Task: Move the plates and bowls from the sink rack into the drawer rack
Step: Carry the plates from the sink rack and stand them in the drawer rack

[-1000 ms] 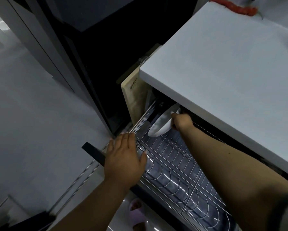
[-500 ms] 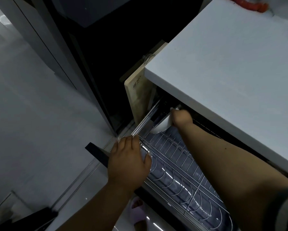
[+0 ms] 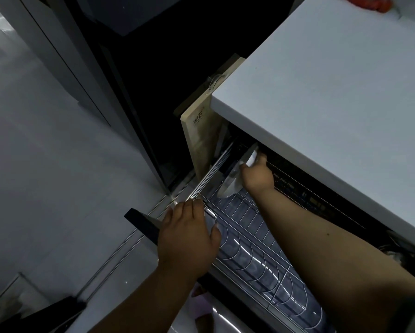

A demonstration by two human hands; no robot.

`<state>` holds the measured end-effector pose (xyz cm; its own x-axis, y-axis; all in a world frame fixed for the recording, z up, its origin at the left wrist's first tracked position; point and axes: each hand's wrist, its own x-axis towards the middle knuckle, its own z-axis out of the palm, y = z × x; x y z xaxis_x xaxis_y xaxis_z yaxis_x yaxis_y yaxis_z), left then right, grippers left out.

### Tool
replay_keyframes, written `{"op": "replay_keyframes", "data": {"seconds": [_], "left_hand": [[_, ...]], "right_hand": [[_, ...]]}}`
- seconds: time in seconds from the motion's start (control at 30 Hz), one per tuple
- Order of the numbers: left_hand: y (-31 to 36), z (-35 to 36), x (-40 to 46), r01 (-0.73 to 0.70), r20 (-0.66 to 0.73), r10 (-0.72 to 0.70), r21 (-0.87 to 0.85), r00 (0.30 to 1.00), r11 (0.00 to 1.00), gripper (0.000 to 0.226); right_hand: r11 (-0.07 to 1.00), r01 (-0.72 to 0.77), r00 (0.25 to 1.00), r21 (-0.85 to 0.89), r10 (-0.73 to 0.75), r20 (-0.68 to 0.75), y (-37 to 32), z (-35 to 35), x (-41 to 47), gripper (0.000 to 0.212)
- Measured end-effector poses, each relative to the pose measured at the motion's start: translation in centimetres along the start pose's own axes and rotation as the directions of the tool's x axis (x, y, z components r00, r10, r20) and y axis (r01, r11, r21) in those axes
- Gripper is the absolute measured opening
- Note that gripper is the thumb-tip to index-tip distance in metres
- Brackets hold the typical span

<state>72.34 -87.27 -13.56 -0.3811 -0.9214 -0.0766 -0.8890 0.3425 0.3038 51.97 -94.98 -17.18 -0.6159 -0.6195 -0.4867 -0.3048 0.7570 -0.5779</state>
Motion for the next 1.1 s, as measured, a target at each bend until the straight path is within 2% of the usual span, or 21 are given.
{"op": "replay_keyframes", "data": {"seconds": [0.17,0.37,0.67,0.8,0.93,1.1], "left_hand": [[0.1,0.0,0.0,0.005,-0.002,-0.005,-0.017,1.000,1.000,0.057],[0.0,0.0,0.2,-0.001,-0.007,0.001,-0.019,1.000,1.000,0.056],[0.0,0.2,0.5,0.003,-0.037,-0.004,-0.008,0.999,1.000,0.054],[0.0,0.5,0.5,0.005,-0.036,-0.005,-0.004,0.999,1.000,0.052],[0.1,0.3,0.6,-0.008,-0.018,0.008,0.013,1.000,1.000,0.048],[0.6,-0.3,0.6,0.022,0.071,-0.028,0.083,0.997,0.996,0.036]], "right_hand": [[0.999,-0.047,0.999,-0.011,0.047,-0.005,-0.9,-0.1,1.5,0.060],[0.992,-0.046,0.987,-0.118,0.064,0.149,-1.2,-0.3,4.8,0.050],[0.992,-0.044,0.985,-0.120,0.063,0.161,-1.8,0.5,5.9,0.057],[0.991,-0.052,0.990,-0.127,0.068,0.125,-1.4,-0.1,4.2,0.070],[0.987,0.015,0.995,-0.157,0.001,0.104,0.6,-0.8,0.7,0.054],[0.986,0.098,0.985,-0.134,-0.077,0.155,3.9,-3.1,-4.3,0.051]]}}
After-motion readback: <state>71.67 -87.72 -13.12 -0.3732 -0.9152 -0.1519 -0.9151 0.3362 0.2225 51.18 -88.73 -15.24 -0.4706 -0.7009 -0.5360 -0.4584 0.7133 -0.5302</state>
